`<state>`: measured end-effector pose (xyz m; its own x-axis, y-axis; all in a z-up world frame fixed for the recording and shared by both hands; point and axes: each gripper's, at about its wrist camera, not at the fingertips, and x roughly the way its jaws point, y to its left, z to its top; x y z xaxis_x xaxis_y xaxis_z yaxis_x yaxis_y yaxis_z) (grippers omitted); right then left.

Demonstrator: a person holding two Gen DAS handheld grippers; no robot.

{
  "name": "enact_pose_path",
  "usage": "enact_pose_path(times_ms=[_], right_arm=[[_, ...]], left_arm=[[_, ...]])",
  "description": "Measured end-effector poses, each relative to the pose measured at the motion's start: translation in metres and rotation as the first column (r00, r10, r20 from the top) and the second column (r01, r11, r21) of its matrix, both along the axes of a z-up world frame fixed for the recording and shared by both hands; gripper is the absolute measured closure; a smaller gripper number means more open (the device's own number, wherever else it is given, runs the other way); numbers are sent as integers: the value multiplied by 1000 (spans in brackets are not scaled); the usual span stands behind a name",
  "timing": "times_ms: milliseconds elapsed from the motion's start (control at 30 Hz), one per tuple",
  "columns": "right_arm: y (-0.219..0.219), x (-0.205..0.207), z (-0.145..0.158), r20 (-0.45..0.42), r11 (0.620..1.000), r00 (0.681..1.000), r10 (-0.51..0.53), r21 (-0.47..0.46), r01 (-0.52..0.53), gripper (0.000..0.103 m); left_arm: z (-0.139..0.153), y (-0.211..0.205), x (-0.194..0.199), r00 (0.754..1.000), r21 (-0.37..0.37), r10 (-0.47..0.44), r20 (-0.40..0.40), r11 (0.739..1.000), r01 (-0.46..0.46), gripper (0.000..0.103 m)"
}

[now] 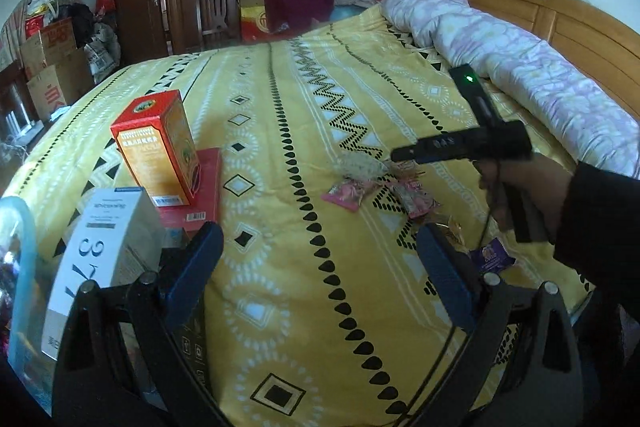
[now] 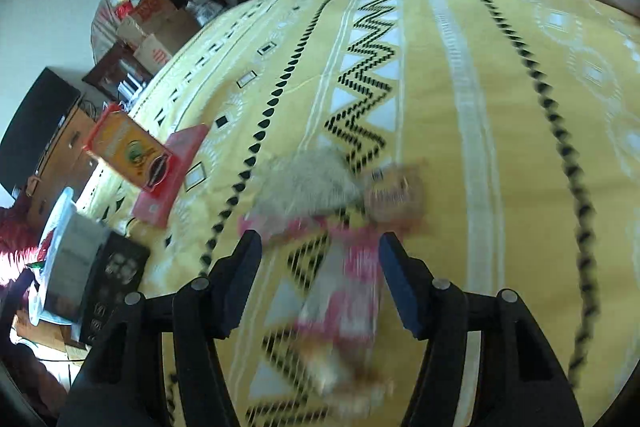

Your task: Organize snacks

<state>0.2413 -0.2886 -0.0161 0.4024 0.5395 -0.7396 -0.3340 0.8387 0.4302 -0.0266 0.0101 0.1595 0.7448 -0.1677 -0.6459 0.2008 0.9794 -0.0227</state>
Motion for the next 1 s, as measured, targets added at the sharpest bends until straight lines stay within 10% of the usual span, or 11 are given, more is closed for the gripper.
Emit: enact_pose_path(times_ms=[300, 667, 833, 1000], right_arm=[[58, 75, -49, -91, 999, 995, 51, 21, -49, 27], [104, -114, -31, -155, 890, 878, 453, 30, -454, 29], [58, -158, 6, -26, 949, 949, 315, 30, -315, 29], [80, -142, 16, 41, 933, 935, 352, -99, -347, 27]], left_arm=[[-22, 11, 6, 998, -38, 19, -53, 999, -21, 5], [-25, 26, -24, 994, -96, 12, -105, 995, -22, 5], [-32, 21, -33, 988, -119, -12, -151, 993, -6, 5], [-37, 15, -35, 983, -163, -19, -180, 987, -10, 6]])
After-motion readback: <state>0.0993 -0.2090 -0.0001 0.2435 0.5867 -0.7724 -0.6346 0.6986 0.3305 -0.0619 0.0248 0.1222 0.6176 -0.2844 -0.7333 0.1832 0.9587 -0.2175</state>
